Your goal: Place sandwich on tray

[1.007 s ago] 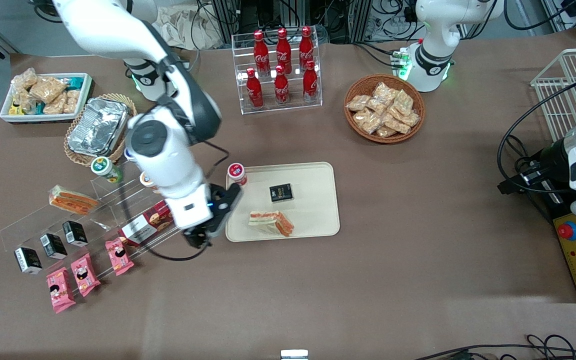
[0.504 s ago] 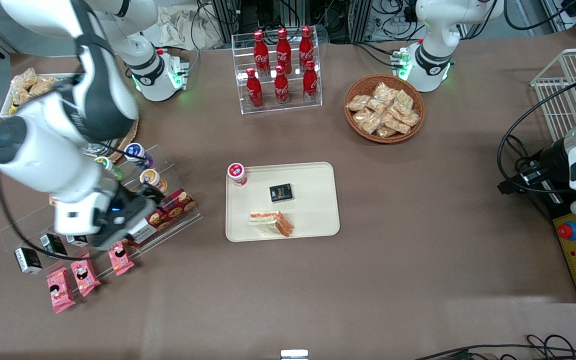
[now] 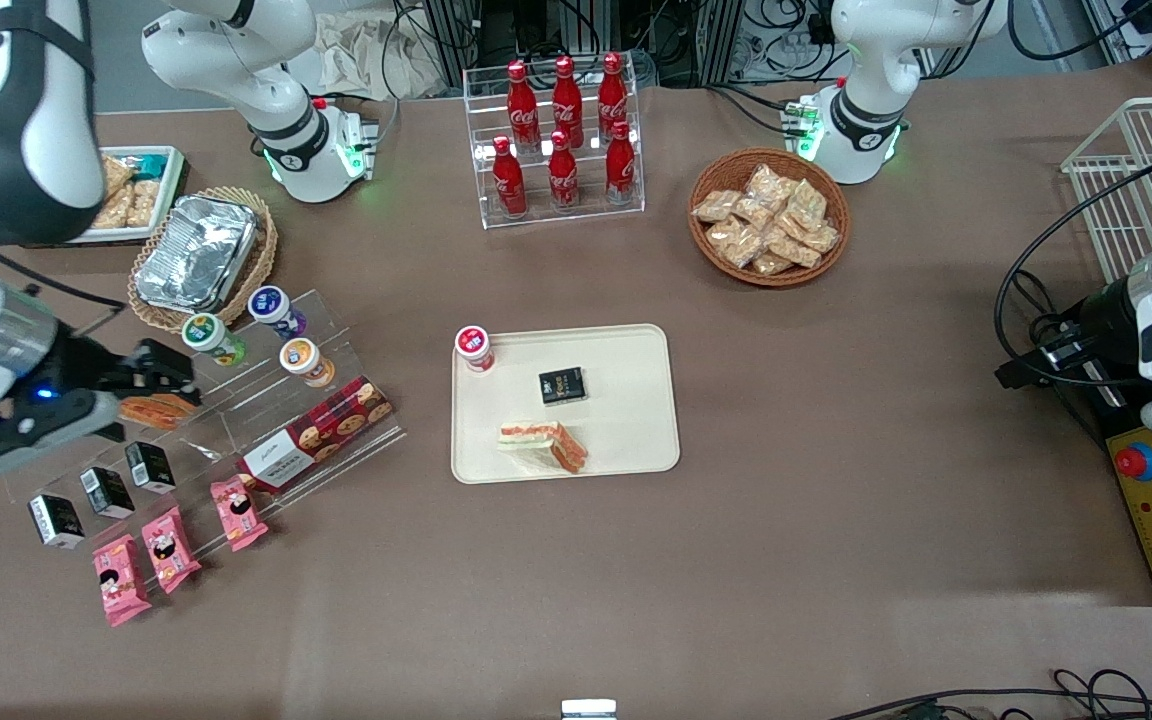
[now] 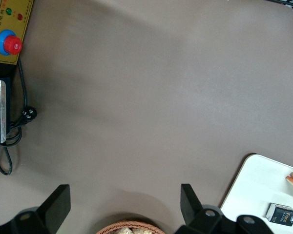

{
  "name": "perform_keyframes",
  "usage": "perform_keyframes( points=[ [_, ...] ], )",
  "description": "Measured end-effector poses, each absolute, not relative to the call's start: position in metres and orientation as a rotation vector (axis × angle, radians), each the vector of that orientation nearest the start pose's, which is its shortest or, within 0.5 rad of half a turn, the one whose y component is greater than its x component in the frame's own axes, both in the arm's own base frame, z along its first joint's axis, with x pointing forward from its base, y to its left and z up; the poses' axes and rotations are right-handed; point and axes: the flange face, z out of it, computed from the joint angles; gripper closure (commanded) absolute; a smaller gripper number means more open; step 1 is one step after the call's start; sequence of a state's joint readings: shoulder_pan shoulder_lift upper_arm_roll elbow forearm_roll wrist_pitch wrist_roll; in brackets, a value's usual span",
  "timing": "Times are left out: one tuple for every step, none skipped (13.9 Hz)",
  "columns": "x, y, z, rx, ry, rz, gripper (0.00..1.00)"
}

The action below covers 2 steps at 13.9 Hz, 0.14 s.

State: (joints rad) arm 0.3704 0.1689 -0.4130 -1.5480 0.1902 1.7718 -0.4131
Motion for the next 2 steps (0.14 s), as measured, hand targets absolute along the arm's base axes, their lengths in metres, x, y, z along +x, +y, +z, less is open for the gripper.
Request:
perform_keyframes(
  points=[
    [0.618,-0.01,0.565,-3.0,-0.476,-0.146,0.01],
    [0.616,-0.027,0.566,-3.006,-0.434,-0.137,0.01]
  ],
)
